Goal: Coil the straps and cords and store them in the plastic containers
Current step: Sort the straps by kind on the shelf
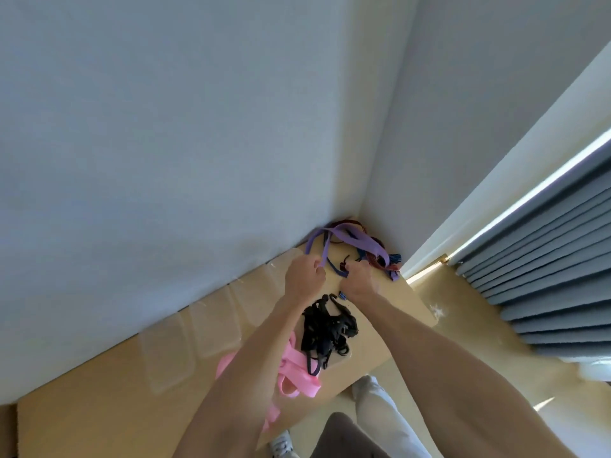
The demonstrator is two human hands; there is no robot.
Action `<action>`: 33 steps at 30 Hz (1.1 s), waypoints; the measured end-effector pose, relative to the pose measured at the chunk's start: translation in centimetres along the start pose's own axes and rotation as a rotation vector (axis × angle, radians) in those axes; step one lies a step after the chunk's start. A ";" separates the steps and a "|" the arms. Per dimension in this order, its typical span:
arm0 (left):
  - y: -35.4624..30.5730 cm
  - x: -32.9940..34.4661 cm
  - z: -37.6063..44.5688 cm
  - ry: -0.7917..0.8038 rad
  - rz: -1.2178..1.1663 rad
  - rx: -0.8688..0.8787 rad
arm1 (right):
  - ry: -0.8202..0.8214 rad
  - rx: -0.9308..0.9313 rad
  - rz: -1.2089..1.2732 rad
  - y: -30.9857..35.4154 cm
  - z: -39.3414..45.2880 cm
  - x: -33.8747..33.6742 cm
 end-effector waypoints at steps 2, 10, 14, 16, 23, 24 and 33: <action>-1.0 1.1 2.4 -0.025 0.005 -0.016 | 0.024 -0.027 -0.055 -1.3 2.8 -1.4; -0.5 5.0 10.6 -0.023 0.179 -0.065 | -0.007 -0.143 -0.085 -2.2 10.5 -4.9; 1.1 6.8 13.2 -0.001 0.230 -0.225 | 0.028 -0.104 -0.120 -1.5 13.2 -4.3; 1.5 7.9 13.9 0.038 0.229 -0.290 | 0.046 -0.060 -0.148 -1.4 14.1 -3.8; 0.8 10.0 15.4 -0.073 -0.085 -0.384 | 0.021 -0.017 -0.164 -1.5 16.1 -2.8; 0.9 10.1 15.6 -0.079 -0.091 -0.412 | 0.049 0.004 -0.117 -1.5 16.2 -2.8; 1.0 9.5 17.0 -0.104 -0.473 -0.664 | 0.118 0.054 0.195 -1.1 15.7 -2.9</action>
Point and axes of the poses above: each hand's wrist, its own z-axis towards the middle knuckle, its own x-axis out of the palm, y = z × x, the point moved 1 cm from there along z, towards the middle knuckle, and after that the axes turned 8 degrees about x, right-handed, at the moved point
